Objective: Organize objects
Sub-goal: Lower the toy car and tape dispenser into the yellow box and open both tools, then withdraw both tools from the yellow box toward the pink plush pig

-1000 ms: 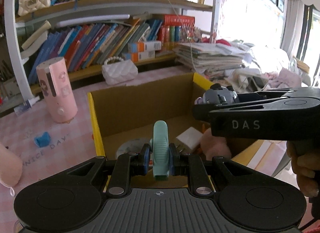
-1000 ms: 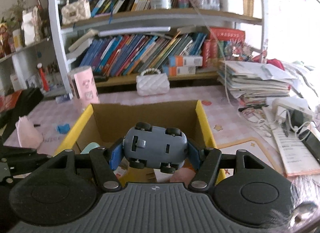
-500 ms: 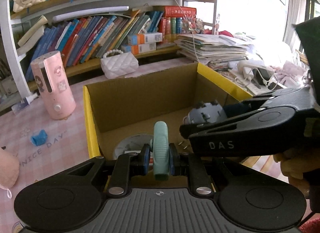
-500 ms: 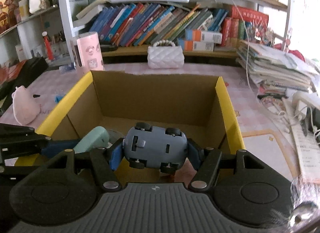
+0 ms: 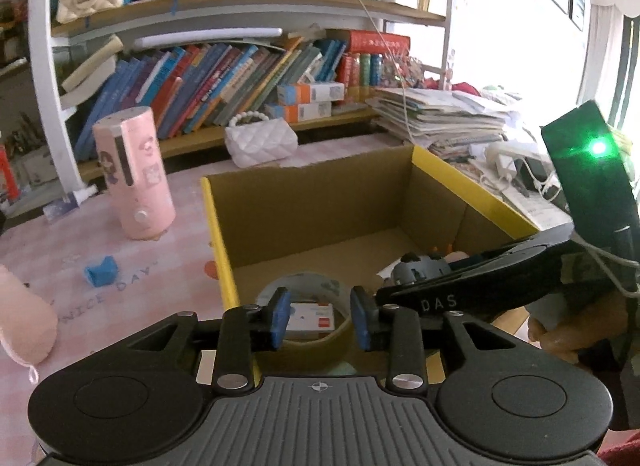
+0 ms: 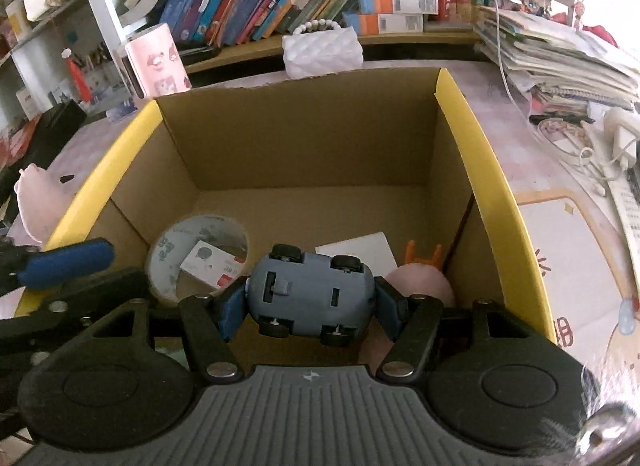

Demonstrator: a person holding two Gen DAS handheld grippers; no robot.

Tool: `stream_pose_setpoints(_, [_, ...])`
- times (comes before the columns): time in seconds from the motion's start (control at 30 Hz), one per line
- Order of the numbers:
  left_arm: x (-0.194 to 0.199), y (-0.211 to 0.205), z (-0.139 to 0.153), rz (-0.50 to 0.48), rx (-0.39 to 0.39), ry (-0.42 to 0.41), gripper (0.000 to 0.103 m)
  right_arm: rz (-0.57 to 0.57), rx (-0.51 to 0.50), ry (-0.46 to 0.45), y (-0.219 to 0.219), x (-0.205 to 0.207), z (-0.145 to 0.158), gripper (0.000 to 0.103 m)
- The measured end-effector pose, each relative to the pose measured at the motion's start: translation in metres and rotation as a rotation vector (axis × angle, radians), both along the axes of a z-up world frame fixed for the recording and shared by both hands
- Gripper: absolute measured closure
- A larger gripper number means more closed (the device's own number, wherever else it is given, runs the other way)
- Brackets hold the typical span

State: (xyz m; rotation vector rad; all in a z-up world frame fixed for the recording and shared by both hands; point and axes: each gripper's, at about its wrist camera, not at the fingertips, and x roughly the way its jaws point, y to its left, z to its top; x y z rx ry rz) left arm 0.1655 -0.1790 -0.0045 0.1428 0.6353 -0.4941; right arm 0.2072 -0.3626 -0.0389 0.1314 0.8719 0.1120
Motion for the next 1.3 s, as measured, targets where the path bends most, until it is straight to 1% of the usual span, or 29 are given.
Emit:
stream_pose_setpoints(0.03, [-0.002, 0.002, 0.002, 0.004, -0.003, -0.008, 0.066, -0.003, -0.001, 0.001, 0.000, 0.000, 0.000, 0.041])
stream_pose_setpoints(0.1, [-0.006, 0.007, 0.005, 0.015, -0.011, -0.023, 0.057, -0.007, -0.010, 0.000, 0.002, 0.000, 0.000, 0.041])
stream_pose_setpoints(0.23, [-0.015, 0.015, 0.012, 0.012, -0.034, -0.054, 0.050, -0.031, -0.018, -0.017, 0.004, -0.004, 0.004, 0.040])
stream_pose_setpoints(0.27, [-0.018, 0.016, 0.013, 0.016, -0.035, -0.064, 0.045, -0.036, -0.020, -0.029, 0.005, -0.006, 0.006, 0.040])
stream_pose_setpoints(0.3, [-0.021, 0.018, 0.015, 0.020, -0.038, -0.075, 0.042, -0.039, -0.025, -0.041, 0.006, -0.009, 0.008, 0.039])
stream_pose_setpoints(0.33, [-0.023, 0.020, 0.017, 0.021, -0.044, -0.084, 0.041, -0.042, -0.032, -0.057, 0.008, -0.012, 0.012, 0.035])
stream_pose_setpoints(0.37, [-0.026, 0.023, 0.018, 0.022, -0.052, -0.092, 0.039, -0.046, -0.037, -0.074, 0.009, -0.015, 0.015, 0.034])
stream_pose_setpoints(0.4, [-0.029, 0.025, 0.020, 0.025, -0.058, -0.098, 0.033, -0.052, -0.041, -0.093, 0.010, -0.019, 0.019, 0.033])
stream_pose_setpoints(0.5, [-0.036, 0.033, 0.024, 0.046, -0.071, -0.128, 0.025, -0.084, -0.054, -0.153, 0.012, -0.035, 0.031, 0.032])
stream_pose_setpoints(0.53, [-0.039, 0.035, 0.025, 0.052, -0.075, -0.133, 0.024, -0.101, -0.055, -0.178, 0.013, -0.042, 0.036, 0.029])
stream_pose_setpoints(0.63, [-0.045, 0.044, 0.026, 0.059, -0.091, -0.140, 0.024, -0.161, -0.075, -0.248, 0.013, -0.063, 0.047, 0.026])
stream_pose_setpoints(0.7, [-0.050, 0.049, 0.026, 0.059, -0.095, -0.141, 0.023, -0.208, -0.096, -0.290, 0.013, -0.079, 0.054, 0.026])
stream_pose_setpoints(0.77, [-0.055, 0.055, 0.025, 0.064, -0.097, -0.141, 0.021, -0.278, -0.107, -0.335, 0.012, -0.098, 0.057, 0.026])
stream_pose_setpoints(0.83, [-0.059, 0.061, 0.022, 0.071, -0.097, -0.132, 0.020, -0.339, -0.117, -0.357, 0.013, -0.115, 0.058, 0.025])
stream_pose_setpoints(0.93, [-0.067, 0.071, 0.017, 0.078, -0.090, -0.110, 0.020, -0.392, -0.129, -0.342, 0.016, -0.134, 0.054, 0.023])
stream_pose_setpoints(1.1, [-0.082, 0.089, 0.008, 0.085, -0.070, -0.057, 0.019, -0.386, -0.139, -0.249, 0.037, -0.152, 0.040, 0.021])
stream_pose_setpoints(1.23, [-0.095, 0.104, 0.004, 0.085, -0.070, -0.016, 0.017, -0.363, -0.070, -0.155, 0.061, -0.166, 0.026, 0.021])
stream_pose_setpoints(1.27, [-0.099, 0.108, 0.003, 0.083, -0.061, -0.011, 0.014, -0.352, -0.058, -0.139, 0.067, -0.168, 0.024, 0.021])
stream_pose_setpoints(1.3, [-0.102, 0.112, 0.002, 0.083, -0.052, -0.008, 0.013, -0.336, -0.056, -0.131, 0.074, -0.170, 0.023, 0.021])
